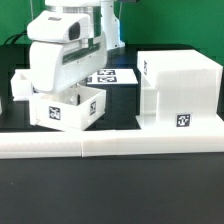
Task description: Assemble drawer
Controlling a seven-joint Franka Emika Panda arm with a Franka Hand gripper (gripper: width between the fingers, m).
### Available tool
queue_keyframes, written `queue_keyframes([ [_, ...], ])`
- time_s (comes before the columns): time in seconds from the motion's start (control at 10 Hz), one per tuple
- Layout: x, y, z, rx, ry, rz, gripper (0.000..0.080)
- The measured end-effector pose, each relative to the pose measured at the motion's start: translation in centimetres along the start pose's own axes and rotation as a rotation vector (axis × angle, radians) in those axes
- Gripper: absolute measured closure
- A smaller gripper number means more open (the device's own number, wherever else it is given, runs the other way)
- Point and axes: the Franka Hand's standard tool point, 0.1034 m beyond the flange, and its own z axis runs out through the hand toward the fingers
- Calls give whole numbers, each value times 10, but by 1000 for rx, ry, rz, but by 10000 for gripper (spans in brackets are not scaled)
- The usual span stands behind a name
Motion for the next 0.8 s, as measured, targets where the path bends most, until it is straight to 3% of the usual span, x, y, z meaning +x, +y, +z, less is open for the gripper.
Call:
queue_keyframes([
  [0.3,9,2,-2,18,-29,-216,757],
  [0.6,7,1,0,20,-31,-218,757],
  [0.8,14,-3,1,39,-31,-200,757],
])
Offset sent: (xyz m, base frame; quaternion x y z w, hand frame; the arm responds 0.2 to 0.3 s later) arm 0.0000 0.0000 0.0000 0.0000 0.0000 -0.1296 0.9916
